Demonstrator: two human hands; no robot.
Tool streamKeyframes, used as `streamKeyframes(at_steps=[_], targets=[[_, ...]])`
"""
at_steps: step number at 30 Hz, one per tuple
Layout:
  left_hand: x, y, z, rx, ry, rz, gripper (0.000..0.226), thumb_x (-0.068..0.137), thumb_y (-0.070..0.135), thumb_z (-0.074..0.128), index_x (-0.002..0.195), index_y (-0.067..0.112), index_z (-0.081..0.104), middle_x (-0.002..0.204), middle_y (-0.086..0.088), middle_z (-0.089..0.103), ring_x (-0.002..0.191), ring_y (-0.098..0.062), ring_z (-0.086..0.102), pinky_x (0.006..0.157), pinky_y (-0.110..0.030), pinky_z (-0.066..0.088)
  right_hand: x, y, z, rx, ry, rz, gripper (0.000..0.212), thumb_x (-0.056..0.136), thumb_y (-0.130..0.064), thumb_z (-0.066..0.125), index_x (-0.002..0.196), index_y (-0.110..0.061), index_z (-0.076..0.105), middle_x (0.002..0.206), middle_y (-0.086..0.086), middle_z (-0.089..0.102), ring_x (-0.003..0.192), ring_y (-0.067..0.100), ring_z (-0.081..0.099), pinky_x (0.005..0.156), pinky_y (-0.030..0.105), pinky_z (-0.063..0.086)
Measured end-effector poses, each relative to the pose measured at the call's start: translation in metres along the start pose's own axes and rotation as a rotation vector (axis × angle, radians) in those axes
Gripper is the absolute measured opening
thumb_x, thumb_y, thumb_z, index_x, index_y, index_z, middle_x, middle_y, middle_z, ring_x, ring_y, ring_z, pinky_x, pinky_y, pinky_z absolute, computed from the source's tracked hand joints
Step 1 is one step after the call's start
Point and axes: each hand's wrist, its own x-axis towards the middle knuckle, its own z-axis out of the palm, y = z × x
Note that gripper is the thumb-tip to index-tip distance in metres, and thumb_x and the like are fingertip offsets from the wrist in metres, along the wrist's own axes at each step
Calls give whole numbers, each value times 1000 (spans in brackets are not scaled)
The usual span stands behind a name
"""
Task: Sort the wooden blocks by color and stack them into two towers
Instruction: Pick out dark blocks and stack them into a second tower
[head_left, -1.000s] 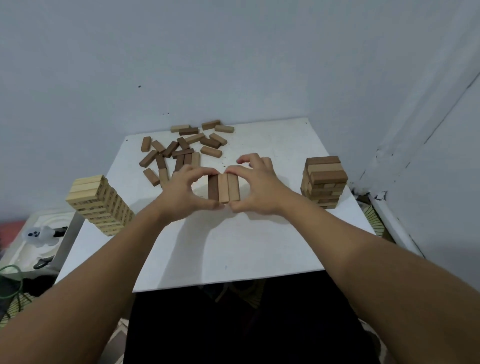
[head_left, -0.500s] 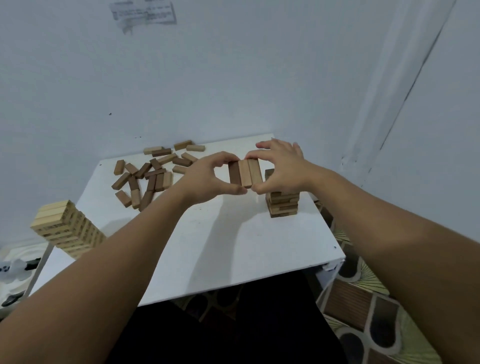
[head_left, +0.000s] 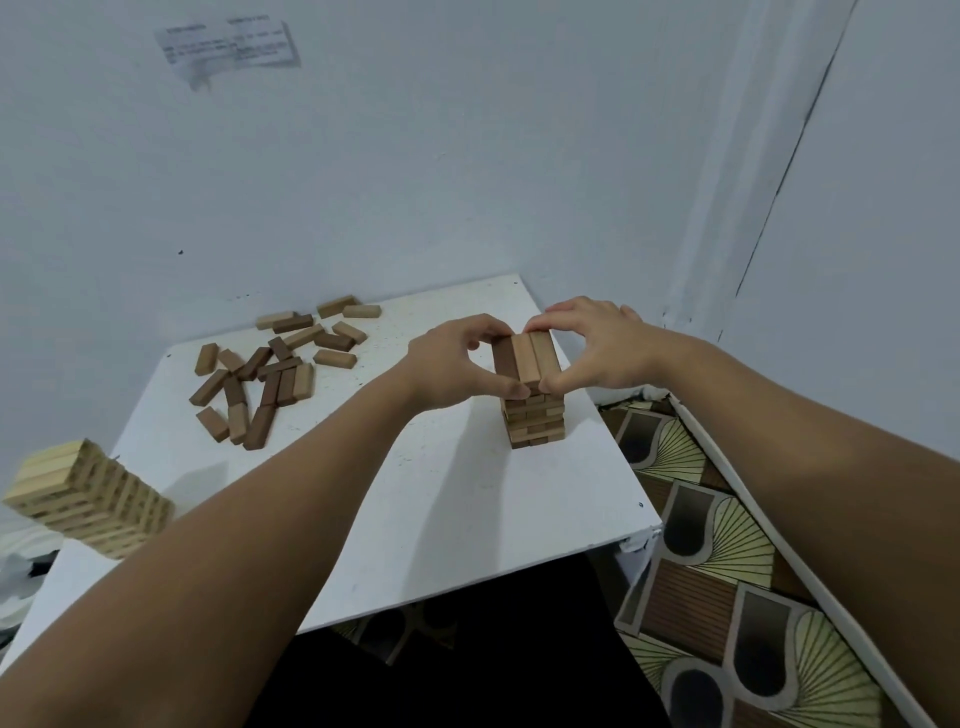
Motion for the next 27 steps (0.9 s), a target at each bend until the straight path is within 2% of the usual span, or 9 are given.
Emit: streamKeyframes(at_steps=[4, 10, 15, 19, 21, 27], targets=[[3, 2, 3, 14, -14, -18, 75, 52, 63, 87, 121, 45, 64, 118, 30, 62, 120, -7, 54, 110, -49, 42, 3, 5, 0, 43, -40, 4, 82, 62, -64, 68, 139, -59, 43, 154, -14, 35, 144, 21, 29, 122, 54, 13], [7, 1, 5, -18, -29, -43, 70, 57, 57, 91, 120, 44, 64, 119, 27, 62, 120, -8, 54, 107, -46, 45, 7, 8, -3, 78, -69, 1, 72, 77, -52, 79, 140, -57, 45, 151, -10, 38, 140, 20, 32, 118, 48, 24], [6, -1, 6, -96, -56, -46, 64, 67, 41, 96, 122, 38, 65, 119, 19, 62, 119, -8, 55, 104, -40, 49, 12, 14, -2, 185, -118, 22, 78, 69, -56, 79, 139, -59, 45, 148, -11, 38, 141, 18, 33, 115, 50, 35], [1, -7, 3, -153, -103, -90, 95, 63, 37, 99, 145, 38, 51, 130, 17, 59, 124, -8, 52, 102, -36, 48, 12, 20, 4, 234, -134, 10, 97, 64, -62, 83, 147, -62, 33, 160, -11, 30, 148, 17, 26, 119, 50, 31], [-1, -13, 1, -166, -120, -118, 100, 61, 37, 100, 147, 38, 49, 133, 15, 60, 126, -8, 51, 104, -38, 48, 13, 25, 9, 254, -130, 11, 106, 58, -67, 83, 149, -62, 29, 161, -12, 31, 148, 16, 28, 119, 51, 32], [-5, -22, 1, -199, -124, -146, 80, 63, 35, 99, 134, 36, 62, 129, 14, 63, 125, -9, 54, 106, -42, 49, 17, 32, 13, 311, -118, 11, 93, 55, -65, 83, 140, -52, 46, 151, -12, 41, 141, 13, 36, 115, 47, 35]])
